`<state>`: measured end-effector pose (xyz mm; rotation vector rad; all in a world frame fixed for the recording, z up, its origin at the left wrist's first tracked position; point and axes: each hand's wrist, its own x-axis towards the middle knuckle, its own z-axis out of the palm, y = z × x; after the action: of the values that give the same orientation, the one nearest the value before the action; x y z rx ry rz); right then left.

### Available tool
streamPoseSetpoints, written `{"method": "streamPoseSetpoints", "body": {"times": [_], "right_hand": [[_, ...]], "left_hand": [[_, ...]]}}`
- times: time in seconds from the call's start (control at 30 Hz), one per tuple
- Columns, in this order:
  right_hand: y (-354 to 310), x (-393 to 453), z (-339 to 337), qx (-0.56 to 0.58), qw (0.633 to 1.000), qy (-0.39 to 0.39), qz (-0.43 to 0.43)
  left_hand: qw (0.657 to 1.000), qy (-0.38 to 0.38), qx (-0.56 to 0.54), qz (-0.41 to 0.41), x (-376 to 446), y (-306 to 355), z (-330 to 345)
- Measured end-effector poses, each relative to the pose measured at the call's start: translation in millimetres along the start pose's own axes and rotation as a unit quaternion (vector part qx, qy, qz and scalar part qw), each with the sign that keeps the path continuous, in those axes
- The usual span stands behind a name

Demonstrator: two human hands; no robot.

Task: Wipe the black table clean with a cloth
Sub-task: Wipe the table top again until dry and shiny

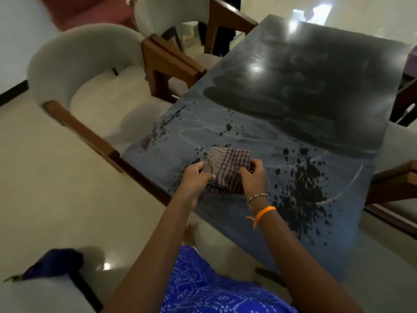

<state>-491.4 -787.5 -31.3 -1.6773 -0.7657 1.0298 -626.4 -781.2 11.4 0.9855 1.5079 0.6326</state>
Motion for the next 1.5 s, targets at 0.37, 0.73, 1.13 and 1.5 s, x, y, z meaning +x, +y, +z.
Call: {"method": "streamPoseSetpoints", "body": {"times": [0.37, 0.73, 1.13, 1.5], "right_hand": [[-64, 205, 46, -0.066, 0.974, 0.219, 0.008], [-49, 331, 126, -0.559, 0.824, 0.091, -0.023], [-85, 372, 270, -0.59, 0.775, -0.099, -0.204], [-39, 334, 90, -0.585, 0.804, 0.036, -0.096]], "left_hand": [[0.977, -0.17, 0.078, 0.106, 214, 126, 15], [0.921, -0.038, 0.329, 0.206, 338, 115, -33], [0.915, 0.034, 0.374, 0.146, 345, 95, -82], [0.838, -0.105, 0.458, 0.277, 305, 101, -33]]}}
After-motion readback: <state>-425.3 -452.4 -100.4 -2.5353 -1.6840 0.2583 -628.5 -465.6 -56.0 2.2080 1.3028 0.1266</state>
